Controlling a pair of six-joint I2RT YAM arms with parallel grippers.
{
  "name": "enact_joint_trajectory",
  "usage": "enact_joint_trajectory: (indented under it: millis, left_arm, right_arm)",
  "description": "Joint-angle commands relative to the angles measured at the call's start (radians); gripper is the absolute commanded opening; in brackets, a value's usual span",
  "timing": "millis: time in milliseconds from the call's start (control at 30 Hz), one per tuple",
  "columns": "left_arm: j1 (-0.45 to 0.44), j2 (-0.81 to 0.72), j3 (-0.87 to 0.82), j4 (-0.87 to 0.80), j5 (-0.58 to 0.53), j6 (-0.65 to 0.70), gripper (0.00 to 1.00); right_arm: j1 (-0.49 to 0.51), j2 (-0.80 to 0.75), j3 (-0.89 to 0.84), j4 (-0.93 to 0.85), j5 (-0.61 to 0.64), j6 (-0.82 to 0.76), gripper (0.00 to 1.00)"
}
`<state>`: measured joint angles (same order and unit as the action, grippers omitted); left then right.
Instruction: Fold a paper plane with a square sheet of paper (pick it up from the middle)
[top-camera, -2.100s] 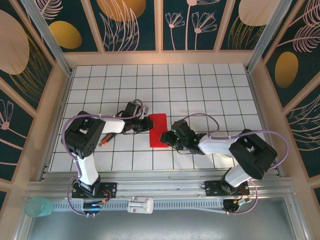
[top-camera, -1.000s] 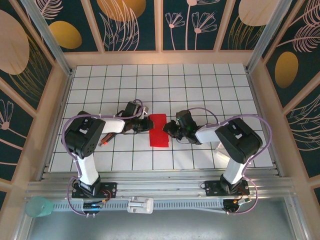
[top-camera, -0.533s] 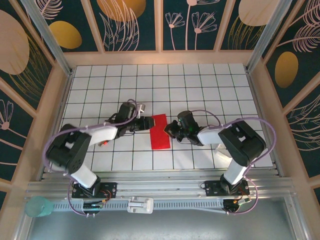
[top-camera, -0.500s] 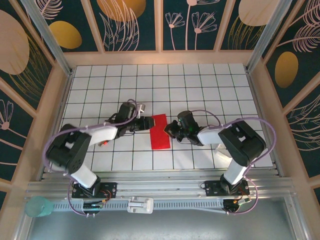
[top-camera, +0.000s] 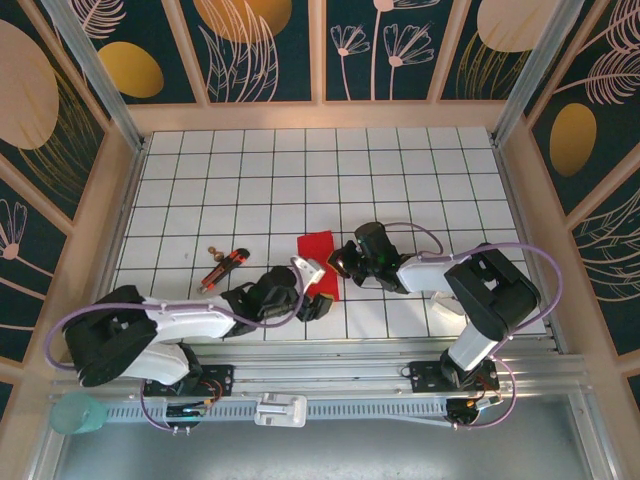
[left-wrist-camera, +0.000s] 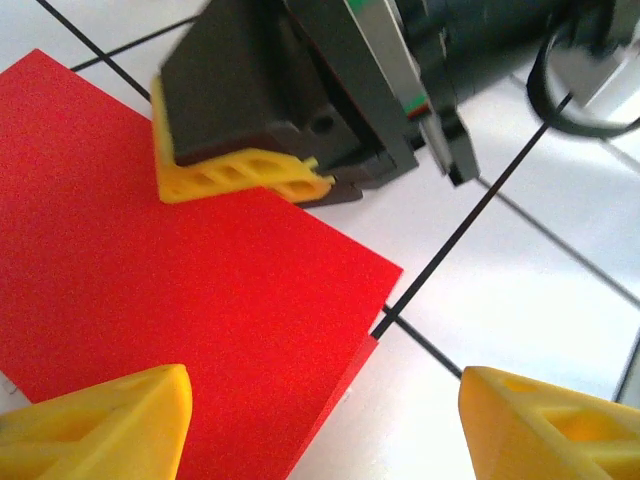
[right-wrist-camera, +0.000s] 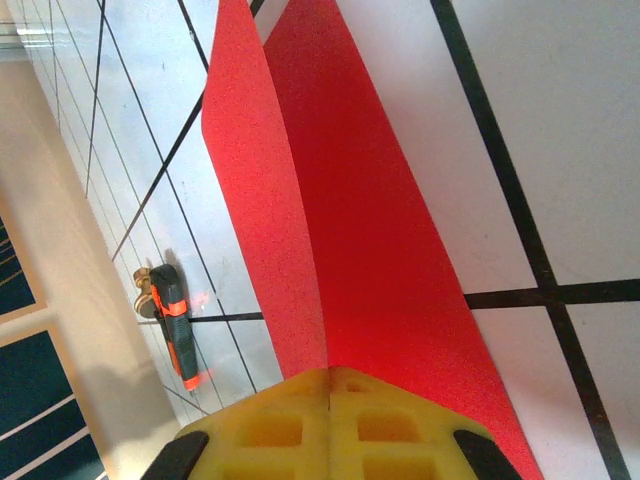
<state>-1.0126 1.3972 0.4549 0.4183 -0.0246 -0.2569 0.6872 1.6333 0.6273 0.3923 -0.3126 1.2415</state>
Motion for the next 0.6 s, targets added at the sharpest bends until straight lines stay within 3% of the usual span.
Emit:
enact_joint_trajectory:
  millis: [0,133,233,567]
  left_arm:
    - [-0.031,0.061,0.065,-0.009,-0.138,0.101,0.73]
    - [-0.046,0.125,0.124,-0.043,-0.193,0.122,0.70]
    - [-0.049,0.146,0.155,-0.056,-0.196,0.122,0.63]
    - [-0.049,0.158,0.180,-0.077,-0.144,0.094,0.23]
  right_arm:
    - [0.006,0.012,-0.012,-0.006,0.004,0.021,0.01]
    - [0.007,0.023,-0.021,0.013,-0.003,0.030,0.01]
    - [0.007,0.029,-0.024,0.017,-0.005,0.033,0.01]
    - [0.005,0.040,-0.032,0.029,-0.004,0.036,0.01]
